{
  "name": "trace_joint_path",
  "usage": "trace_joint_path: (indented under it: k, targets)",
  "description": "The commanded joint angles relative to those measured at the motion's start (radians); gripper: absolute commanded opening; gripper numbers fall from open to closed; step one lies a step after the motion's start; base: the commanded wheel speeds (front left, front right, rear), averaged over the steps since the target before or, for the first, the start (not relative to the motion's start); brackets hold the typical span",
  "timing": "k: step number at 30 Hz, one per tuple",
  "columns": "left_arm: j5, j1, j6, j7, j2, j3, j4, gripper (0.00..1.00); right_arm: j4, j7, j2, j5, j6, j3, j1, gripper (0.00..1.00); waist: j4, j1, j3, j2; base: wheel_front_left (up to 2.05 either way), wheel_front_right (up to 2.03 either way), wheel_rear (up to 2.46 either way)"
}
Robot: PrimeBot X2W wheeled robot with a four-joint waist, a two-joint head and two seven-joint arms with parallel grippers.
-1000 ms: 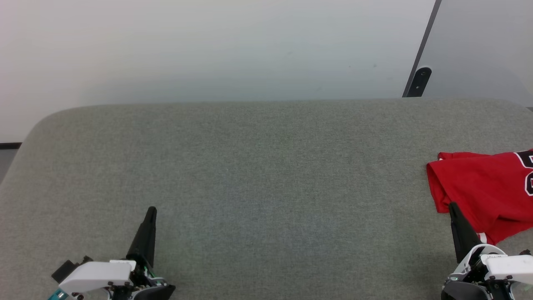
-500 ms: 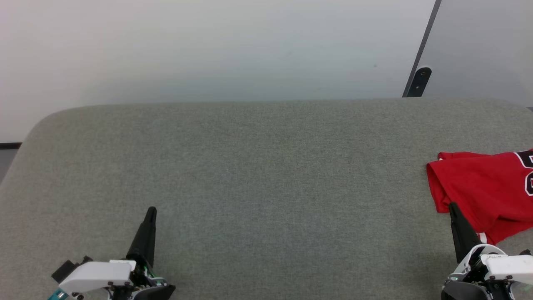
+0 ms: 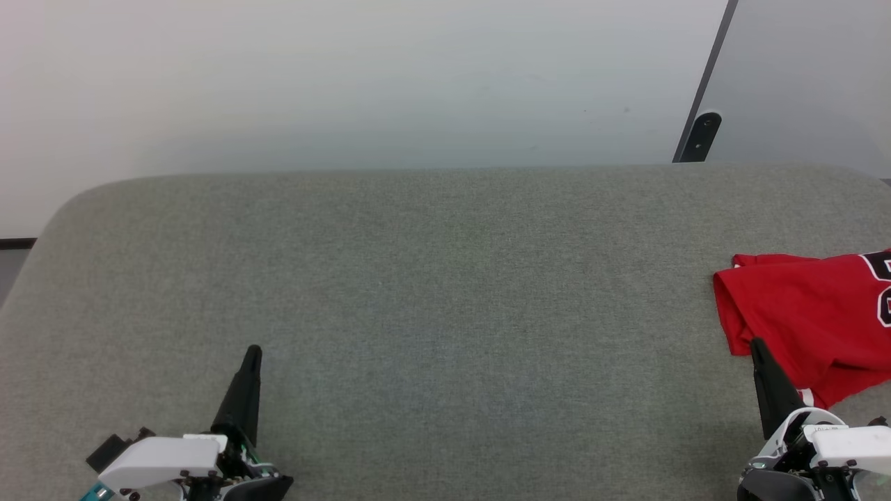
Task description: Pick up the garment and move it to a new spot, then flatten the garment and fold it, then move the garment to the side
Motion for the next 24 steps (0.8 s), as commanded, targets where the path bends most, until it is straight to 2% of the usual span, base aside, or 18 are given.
trace_joint_path:
  k: [1, 24]
  targets:
    - [-0.001, -0.01, -0.006, 0.002, -0.001, 0.002, 0.001, 0.0, 0.0, -0.002, 0.003, 0.005, 0.0, -0.001, -0.004, 0.0, 0.0, 0.0, 0.0, 0.0, 0.0, 0.0, 0.0]
    - [-0.001, -0.01, -0.006, 0.003, -0.002, 0.003, 0.0, 0.0, 0.0, -0.002, 0.003, 0.005, 0.0, 0.0, -0.004, 0.0, 0.0, 0.0, 0.0, 0.0, 0.0, 0.0, 0.0]
